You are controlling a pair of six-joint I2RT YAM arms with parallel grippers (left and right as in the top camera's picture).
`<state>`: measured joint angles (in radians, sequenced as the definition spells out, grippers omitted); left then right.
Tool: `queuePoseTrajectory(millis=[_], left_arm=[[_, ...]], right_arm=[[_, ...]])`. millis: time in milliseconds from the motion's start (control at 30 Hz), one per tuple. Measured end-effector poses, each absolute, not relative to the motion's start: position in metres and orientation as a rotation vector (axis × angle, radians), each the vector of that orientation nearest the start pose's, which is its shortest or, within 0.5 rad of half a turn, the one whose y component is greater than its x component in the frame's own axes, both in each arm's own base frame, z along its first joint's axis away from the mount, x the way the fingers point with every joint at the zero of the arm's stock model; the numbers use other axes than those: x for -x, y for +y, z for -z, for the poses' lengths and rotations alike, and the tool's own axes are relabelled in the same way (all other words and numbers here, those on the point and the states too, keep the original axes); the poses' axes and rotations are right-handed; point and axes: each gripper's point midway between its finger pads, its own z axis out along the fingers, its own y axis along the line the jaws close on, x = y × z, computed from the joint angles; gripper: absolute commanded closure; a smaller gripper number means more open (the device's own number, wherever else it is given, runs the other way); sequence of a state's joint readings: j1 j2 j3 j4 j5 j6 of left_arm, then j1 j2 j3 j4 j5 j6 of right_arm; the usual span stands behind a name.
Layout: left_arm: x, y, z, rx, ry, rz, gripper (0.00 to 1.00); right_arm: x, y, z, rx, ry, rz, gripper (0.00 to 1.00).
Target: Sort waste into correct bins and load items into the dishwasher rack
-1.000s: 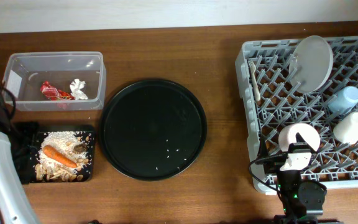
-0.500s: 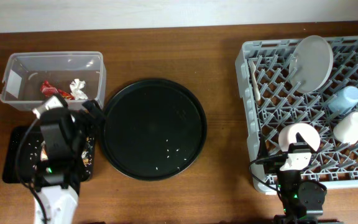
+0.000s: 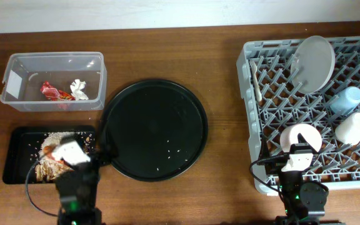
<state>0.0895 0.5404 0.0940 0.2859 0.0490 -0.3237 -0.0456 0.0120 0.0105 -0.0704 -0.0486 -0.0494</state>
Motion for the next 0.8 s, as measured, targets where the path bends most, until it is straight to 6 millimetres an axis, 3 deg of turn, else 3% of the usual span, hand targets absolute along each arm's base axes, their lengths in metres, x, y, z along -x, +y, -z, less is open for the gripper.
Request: queuePoseTrajectory(millis=[100,267,467,800], left_arm=[[-0.271,0.015,-0.141,0.295,1.713,0.194,0.01],[-0.266,0.013,-0.148,0.209,1.685,0.142,0.01],[-0.251,0.012,-0.109,0.199,1.851,0.111,0.01],[-0.25,0.008,-0.135,0.094,1.744,0.061,0.01]], right_arm=[[-0.246,-0.003,-0.159,0.04,1.642,0.032,0.01],[-0.246,-0.003,-0.159,0.04,1.642,0.032,0.01],[-0.246,-0.003,-0.159,0.04,1.642,0.032,0.01],[-0.246,-0.003,-0.159,0.041,1.643,0.033,0.02]])
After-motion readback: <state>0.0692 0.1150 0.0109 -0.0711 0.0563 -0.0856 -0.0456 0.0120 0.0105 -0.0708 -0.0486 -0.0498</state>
